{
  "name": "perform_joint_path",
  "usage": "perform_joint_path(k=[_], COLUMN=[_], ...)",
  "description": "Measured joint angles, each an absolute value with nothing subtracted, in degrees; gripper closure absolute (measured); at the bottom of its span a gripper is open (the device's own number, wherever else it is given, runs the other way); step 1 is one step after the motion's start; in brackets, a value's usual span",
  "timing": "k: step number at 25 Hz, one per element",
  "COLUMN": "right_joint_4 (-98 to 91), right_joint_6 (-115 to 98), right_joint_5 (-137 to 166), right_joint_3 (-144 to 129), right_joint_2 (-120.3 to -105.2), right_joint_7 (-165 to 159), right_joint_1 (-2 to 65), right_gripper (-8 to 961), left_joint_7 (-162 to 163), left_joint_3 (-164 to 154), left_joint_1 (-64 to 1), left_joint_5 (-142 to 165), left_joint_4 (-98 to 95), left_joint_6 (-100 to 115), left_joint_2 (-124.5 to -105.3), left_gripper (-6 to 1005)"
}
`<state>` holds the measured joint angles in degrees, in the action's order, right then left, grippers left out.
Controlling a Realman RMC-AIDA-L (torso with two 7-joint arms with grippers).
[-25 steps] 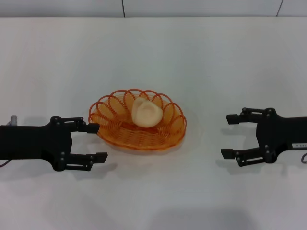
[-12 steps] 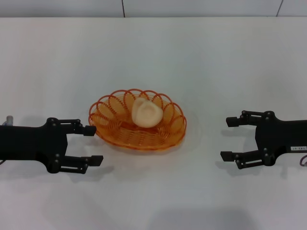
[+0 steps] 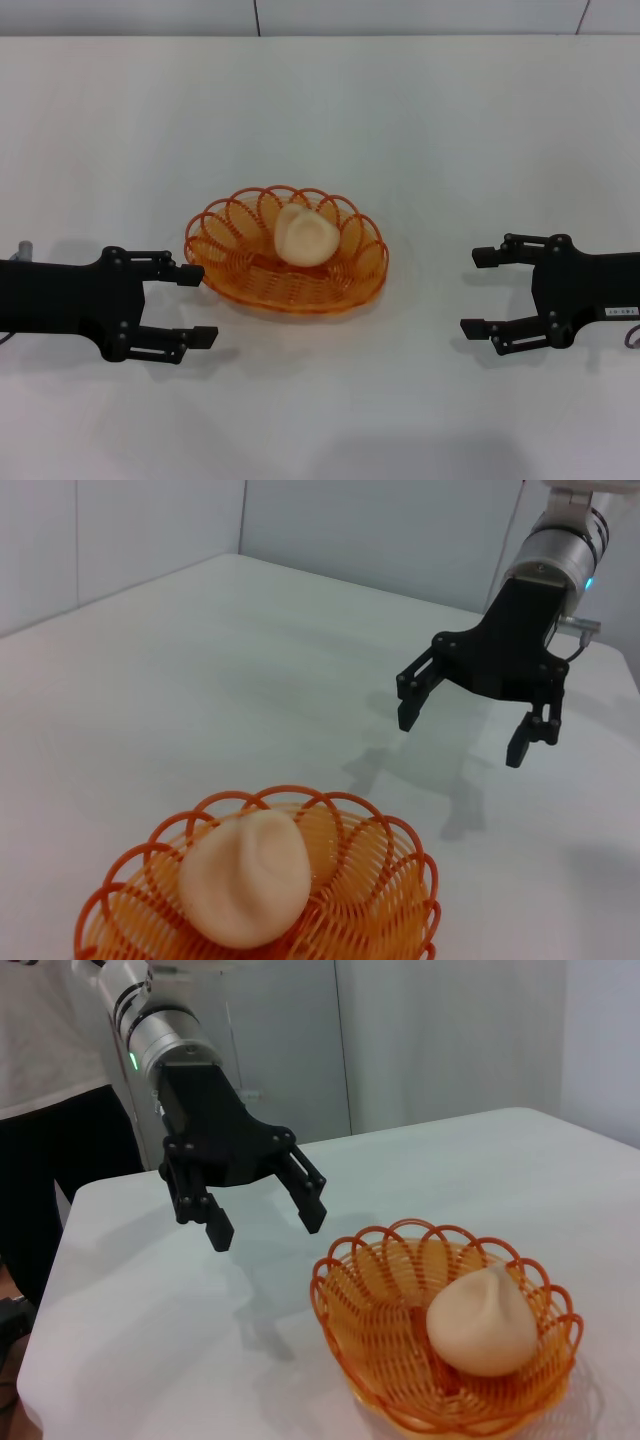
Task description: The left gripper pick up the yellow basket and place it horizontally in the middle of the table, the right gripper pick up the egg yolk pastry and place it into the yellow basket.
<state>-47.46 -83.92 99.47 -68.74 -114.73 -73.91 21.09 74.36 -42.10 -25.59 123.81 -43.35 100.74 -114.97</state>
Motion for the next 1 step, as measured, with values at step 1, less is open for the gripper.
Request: perform_joint_path(k=[1], right_joint_4=[-47.5], right_joint_6=[-83.9], right_joint_5=[99.5], right_joint_3=[-68.7], right_joint_2=[-114.73], right_joint_7=[-73.9], right_joint_1=[21.1], right_gripper=[68], left_joint_7=[74.4], left_joint_3=[-42.1], left_joint_1=[-25.6], left_joint_5=[123.8], left_joint_4=[-43.3], left_joint_6=[100.7], left_joint_2=[-114.98], left_gripper=[225])
